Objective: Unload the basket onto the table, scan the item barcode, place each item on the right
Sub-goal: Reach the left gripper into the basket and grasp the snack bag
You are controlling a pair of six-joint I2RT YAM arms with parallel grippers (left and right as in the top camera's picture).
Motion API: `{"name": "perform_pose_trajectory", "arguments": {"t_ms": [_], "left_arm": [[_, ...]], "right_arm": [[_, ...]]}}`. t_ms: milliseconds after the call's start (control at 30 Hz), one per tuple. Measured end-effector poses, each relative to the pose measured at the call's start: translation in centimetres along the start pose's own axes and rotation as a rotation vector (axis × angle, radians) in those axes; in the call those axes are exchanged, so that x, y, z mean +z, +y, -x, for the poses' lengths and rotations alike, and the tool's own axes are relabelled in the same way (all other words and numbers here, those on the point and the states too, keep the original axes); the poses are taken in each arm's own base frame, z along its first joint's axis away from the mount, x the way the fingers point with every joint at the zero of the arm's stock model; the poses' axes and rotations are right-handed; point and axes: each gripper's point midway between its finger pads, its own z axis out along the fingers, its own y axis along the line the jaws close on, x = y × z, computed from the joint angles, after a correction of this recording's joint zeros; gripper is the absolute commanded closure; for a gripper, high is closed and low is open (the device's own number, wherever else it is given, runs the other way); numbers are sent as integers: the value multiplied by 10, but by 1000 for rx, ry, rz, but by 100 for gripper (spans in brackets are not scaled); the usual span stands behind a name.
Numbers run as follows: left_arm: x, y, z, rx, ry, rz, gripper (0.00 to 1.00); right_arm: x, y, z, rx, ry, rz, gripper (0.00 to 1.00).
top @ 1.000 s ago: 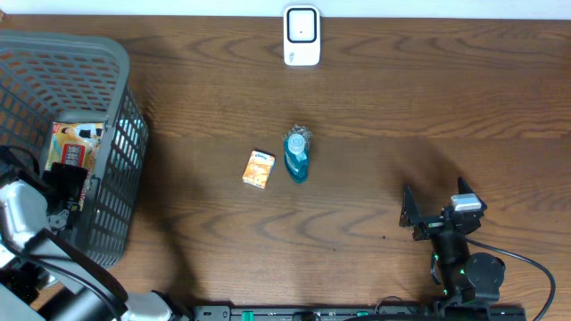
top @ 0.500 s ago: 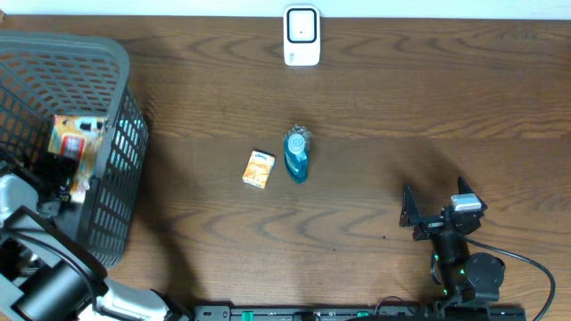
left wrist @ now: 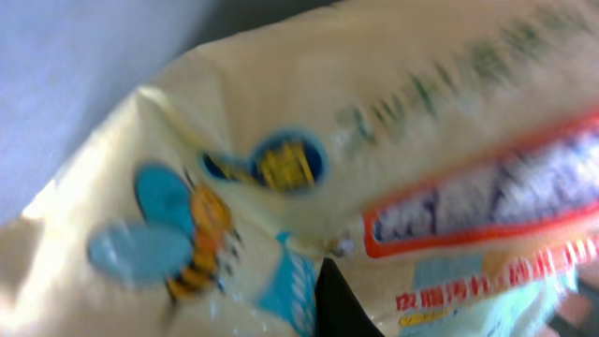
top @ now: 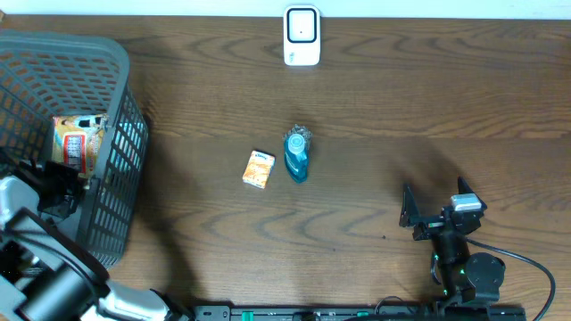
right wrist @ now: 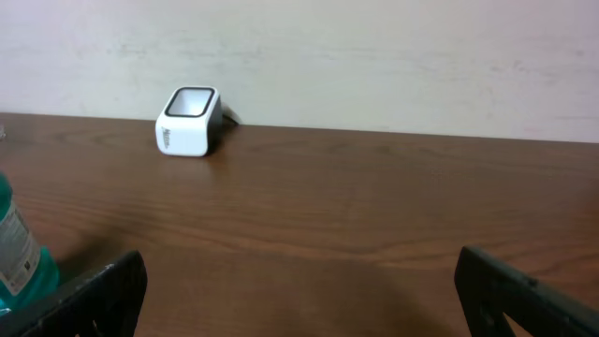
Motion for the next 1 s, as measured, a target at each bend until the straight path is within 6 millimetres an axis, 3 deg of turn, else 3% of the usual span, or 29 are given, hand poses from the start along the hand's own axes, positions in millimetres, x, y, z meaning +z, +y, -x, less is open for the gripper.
{"name": "perform_pose_trajectory", "arguments": {"t_ms": [100,300,467,633,667,700,733,800,900,1000], "left_arm": [[-34,-17,8,26,-93,-40,93],[-136,-53,18,39,-362,-180,93],[-203,-74,5,52,-529,-283,93],[-250,-86,-14,75,-644,-367,92],[-256,-88,-17,78,-659,-377,78],[-261,-88,-19,80,-672,-384,57],[-265,-89,-21,79,-684,-389,44],[-268,-87,-23,75,-692,-381,30],[-259,-79,-22,71,-674,-334,23],[-238,-68,-13,127,-637,-246,22]], "right_arm": [[0,0,0,0,0,0,1],[0,0,0,0,0,0,1],[0,0,0,0,0,0,1],[0,0,0,0,0,0,1],[0,0,0,0,0,0,1],[0,0,0,0,0,0,1],[0,0,0,0,0,0,1],[0,0,0,0,0,0,1],[0,0,0,0,0,0,1],[0,0,0,0,0,0,1]]}}
